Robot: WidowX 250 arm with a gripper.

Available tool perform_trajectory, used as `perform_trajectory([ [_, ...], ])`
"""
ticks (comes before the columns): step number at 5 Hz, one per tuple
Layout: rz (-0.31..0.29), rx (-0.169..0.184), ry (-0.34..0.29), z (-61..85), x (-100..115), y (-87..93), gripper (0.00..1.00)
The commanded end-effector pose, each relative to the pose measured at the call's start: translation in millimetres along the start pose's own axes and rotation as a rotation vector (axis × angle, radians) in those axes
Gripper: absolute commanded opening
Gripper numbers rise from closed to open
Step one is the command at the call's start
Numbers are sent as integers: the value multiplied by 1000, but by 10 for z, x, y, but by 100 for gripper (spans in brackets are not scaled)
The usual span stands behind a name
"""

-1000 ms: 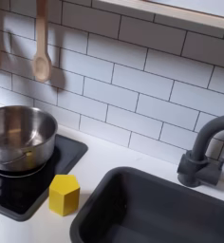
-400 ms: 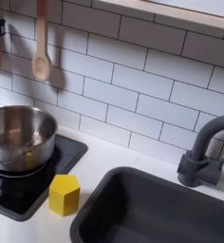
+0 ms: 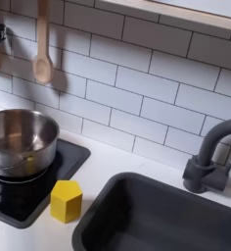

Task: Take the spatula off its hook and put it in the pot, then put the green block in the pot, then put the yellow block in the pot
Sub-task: 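Take the spatula off its hook and put it in the pot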

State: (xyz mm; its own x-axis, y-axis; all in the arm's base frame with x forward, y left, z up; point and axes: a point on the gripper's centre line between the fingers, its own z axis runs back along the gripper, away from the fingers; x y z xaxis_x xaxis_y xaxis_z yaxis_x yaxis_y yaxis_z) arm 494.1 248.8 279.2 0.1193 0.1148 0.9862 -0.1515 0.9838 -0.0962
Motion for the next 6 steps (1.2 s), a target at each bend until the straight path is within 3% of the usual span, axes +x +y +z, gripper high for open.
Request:
perform_trajectory([
  [1,19,-2,-19,-70,10,-10,100],
  [2,18,-11,-31,-67,48,-47,12],
  [3,28,-8,-37,-51,53,-37,0],
  [6,32,-17,-60,-64,126,-54,0],
])
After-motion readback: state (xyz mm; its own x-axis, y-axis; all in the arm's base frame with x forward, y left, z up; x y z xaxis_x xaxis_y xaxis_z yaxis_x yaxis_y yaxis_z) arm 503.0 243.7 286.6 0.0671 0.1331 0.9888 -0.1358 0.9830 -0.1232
